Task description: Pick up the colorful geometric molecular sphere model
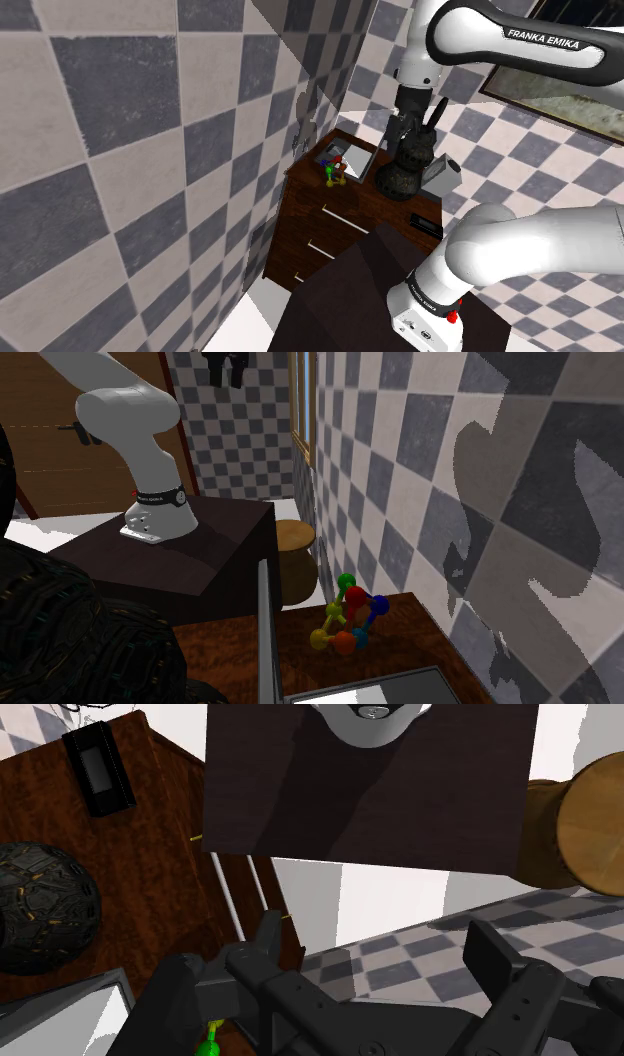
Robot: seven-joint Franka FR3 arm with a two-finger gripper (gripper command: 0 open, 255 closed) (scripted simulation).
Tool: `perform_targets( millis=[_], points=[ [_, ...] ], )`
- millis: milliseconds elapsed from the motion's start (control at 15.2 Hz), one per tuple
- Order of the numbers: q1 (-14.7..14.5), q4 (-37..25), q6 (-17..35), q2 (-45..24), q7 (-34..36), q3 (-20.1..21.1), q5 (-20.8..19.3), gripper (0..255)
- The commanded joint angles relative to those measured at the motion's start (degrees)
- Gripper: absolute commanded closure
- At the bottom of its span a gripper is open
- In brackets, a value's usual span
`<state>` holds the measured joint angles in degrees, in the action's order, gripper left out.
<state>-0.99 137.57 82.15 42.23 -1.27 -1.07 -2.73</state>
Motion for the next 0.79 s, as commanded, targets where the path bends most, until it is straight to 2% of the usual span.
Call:
perform_targets(
  millis=[0,726],
  points=[
    [0.0,0.0,0.0,0.0,0.0,0.0,0.0,0],
    [2.4,-3.6,16.7,-21.6,-1.9,-3.6,-4.4,0]
  ],
)
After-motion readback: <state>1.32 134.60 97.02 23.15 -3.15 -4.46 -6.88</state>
